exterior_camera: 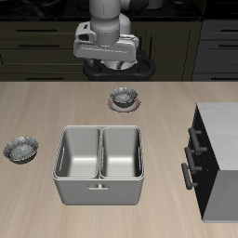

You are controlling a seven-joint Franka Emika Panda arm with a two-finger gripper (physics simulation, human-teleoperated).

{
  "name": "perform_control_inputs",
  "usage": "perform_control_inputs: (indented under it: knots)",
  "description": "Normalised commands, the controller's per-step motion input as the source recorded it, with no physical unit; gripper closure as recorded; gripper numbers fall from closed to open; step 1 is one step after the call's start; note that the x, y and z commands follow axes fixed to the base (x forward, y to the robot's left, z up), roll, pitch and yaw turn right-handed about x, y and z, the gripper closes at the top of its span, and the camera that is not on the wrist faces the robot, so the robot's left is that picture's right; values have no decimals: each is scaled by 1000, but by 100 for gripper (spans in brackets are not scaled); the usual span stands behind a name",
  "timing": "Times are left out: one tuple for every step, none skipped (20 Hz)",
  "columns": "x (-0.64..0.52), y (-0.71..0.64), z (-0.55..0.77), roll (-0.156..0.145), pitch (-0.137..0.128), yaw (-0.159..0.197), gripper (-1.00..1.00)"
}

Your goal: Pick up the bowl on the table and place it on top of the white cabinet

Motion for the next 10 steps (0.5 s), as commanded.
perform_control_inputs:
  knots:
    - [177, -408, 18, -80, -6, 16, -100]
    - [337, -599, 2, -22, 42, -7, -100]
    - [163, -365, 32, -85, 10, -11, -100]
    - [193, -303, 54, -2, -31, 48, -100]
    - [250, -247, 133, -45, -45, 45, -100]
    - [0, 0, 0, 0, 0, 0, -100]
    - [466, -636, 85, -37, -44, 25, -100]
    - [-6, 37, -18, 0, 0, 0, -100]
    - [346, -658, 111, -84, -61, 82, -100]
    - [147, -142, -34, 105, 57, -8, -100]
